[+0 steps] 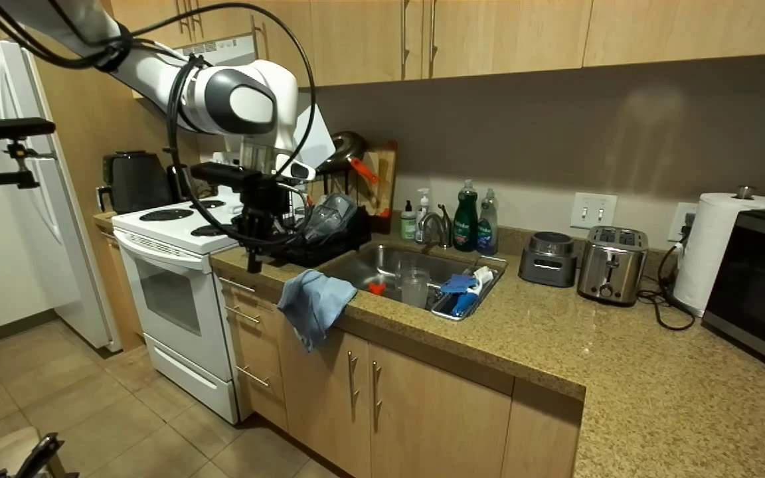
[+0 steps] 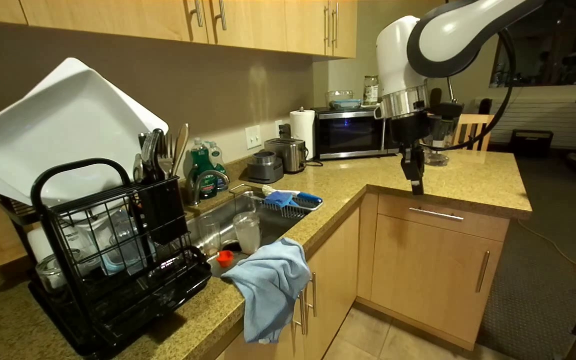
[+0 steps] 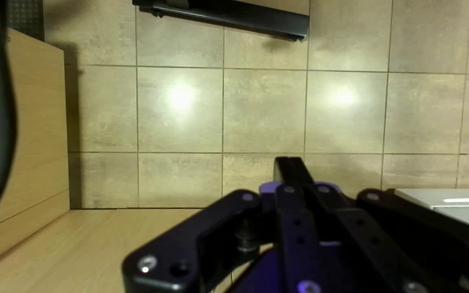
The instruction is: Close the open drawer on the right
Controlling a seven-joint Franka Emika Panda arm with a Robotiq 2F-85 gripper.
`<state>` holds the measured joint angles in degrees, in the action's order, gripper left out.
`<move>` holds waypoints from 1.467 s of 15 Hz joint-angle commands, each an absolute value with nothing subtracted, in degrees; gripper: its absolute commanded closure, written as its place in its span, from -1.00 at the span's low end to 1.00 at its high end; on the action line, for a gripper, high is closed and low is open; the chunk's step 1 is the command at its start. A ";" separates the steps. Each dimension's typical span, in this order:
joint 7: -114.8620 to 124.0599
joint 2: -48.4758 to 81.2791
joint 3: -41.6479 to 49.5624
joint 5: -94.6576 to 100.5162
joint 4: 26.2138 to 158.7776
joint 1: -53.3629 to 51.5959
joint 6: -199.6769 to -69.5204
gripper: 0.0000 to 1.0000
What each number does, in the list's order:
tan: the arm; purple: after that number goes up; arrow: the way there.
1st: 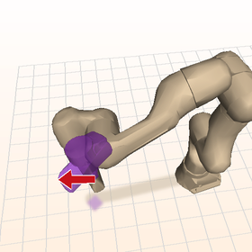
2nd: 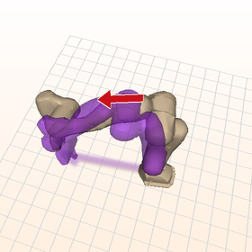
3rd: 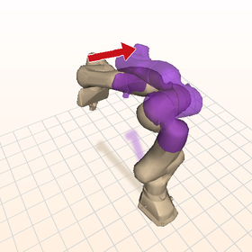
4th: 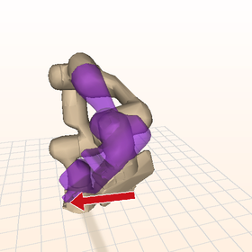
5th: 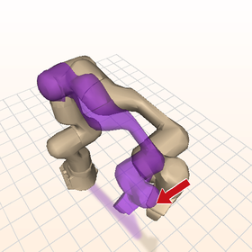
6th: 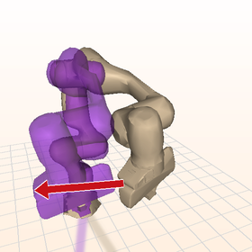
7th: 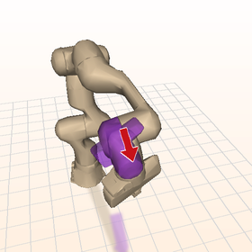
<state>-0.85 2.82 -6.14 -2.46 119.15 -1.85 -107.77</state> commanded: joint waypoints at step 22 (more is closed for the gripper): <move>12.05 5.32 -0.08 2.55 118.85 -0.85 -117.59 -1.00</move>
<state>9.23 4.99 -0.99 1.92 119.58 -1.42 -116.16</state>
